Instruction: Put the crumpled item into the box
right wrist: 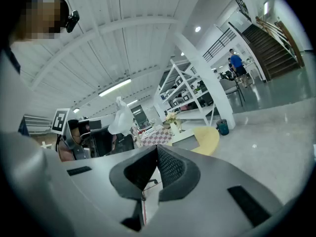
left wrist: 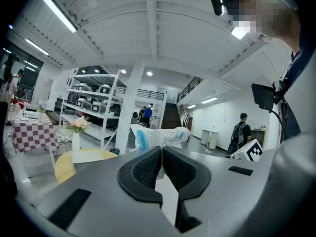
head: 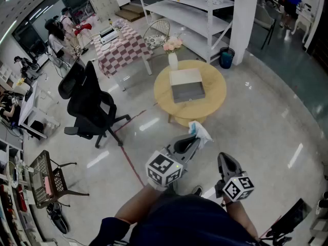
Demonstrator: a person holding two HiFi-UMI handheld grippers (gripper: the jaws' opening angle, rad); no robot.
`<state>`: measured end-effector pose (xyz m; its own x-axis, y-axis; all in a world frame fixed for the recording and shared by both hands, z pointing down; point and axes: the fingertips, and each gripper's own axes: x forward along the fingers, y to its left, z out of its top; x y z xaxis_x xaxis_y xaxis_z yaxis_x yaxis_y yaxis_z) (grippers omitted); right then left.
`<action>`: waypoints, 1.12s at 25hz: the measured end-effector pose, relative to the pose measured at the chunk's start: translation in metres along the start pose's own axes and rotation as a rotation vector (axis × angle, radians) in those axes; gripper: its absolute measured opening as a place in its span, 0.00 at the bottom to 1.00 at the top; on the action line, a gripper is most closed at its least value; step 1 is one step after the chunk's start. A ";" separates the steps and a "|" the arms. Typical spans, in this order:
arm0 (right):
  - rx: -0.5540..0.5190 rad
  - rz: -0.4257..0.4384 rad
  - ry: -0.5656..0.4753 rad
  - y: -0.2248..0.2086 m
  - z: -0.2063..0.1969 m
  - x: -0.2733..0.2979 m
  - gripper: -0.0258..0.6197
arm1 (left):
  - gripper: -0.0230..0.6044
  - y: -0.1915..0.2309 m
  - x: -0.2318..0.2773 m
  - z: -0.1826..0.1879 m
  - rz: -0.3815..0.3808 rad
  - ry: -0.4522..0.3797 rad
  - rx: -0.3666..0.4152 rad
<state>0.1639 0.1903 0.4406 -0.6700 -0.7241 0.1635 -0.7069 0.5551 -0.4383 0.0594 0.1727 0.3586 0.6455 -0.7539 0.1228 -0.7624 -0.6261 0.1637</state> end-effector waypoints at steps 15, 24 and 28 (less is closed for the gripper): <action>-0.093 0.012 -0.076 0.059 0.019 0.043 0.04 | 0.08 0.059 -0.052 0.016 0.067 -0.040 0.101; -0.160 -0.024 -0.109 0.040 0.039 0.016 0.04 | 0.08 0.058 -0.046 0.015 0.170 -0.004 0.183; -0.177 -0.037 -0.125 0.022 0.051 0.007 0.04 | 0.08 0.057 -0.048 0.008 0.239 0.002 0.185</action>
<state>0.1550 0.1763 0.3866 -0.6171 -0.7845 0.0607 -0.7668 0.5822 -0.2704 -0.0152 0.1720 0.3539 0.4463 -0.8840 0.1388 -0.8882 -0.4565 -0.0513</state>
